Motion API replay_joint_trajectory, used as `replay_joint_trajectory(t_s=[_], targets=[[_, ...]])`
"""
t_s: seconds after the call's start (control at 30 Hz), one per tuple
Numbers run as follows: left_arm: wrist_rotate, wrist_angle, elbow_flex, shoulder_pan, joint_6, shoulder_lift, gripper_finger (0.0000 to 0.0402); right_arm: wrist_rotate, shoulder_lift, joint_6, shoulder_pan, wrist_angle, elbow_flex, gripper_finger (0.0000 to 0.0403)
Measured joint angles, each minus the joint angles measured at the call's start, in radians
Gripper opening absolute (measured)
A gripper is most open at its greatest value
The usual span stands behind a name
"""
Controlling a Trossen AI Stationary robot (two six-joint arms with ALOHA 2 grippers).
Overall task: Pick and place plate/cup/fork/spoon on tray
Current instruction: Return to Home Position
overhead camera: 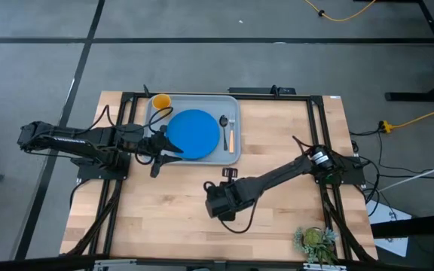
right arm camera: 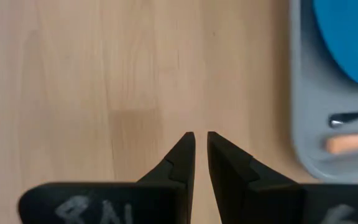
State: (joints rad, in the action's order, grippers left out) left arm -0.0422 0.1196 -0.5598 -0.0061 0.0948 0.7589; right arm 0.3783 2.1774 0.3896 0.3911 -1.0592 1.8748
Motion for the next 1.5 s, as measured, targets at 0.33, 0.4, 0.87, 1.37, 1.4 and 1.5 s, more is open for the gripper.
replay_joint_trajectory(t_s=[0.33,0.4,0.87,1.37,1.4,1.5], targets=[[0.0,0.0,0.0,0.0,0.0,0.0,0.0122,0.007,-0.092,0.093,0.006,0.025,-0.151,0.0048],[0.0,0.0,0.0,0.0,0.0,0.0,0.0122,-0.002,-0.137,0.058,0.008,0.155,-0.262,0.0048],[0.0,0.0,0.0,0.0,0.0,0.0,0.0122,-0.061,-0.686,-0.062,-0.015,0.741,-1.079,0.0048],[0.0,0.0,0.0,0.0,0.0,0.0,0.0122,-0.137,-1.33,-0.058,-0.056,0.938,-1.597,0.0048],[0.0,0.001,0.0,0.0,0.0,0.0,0.0122,-0.144,-1.368,-0.058,-0.059,0.954,-1.615,0.0048],[0.0,0.0,0.0,0.0,0.0,0.0,0.0122,-0.136,-1.464,-0.058,-0.072,0.991,-1.649,0.0048]])
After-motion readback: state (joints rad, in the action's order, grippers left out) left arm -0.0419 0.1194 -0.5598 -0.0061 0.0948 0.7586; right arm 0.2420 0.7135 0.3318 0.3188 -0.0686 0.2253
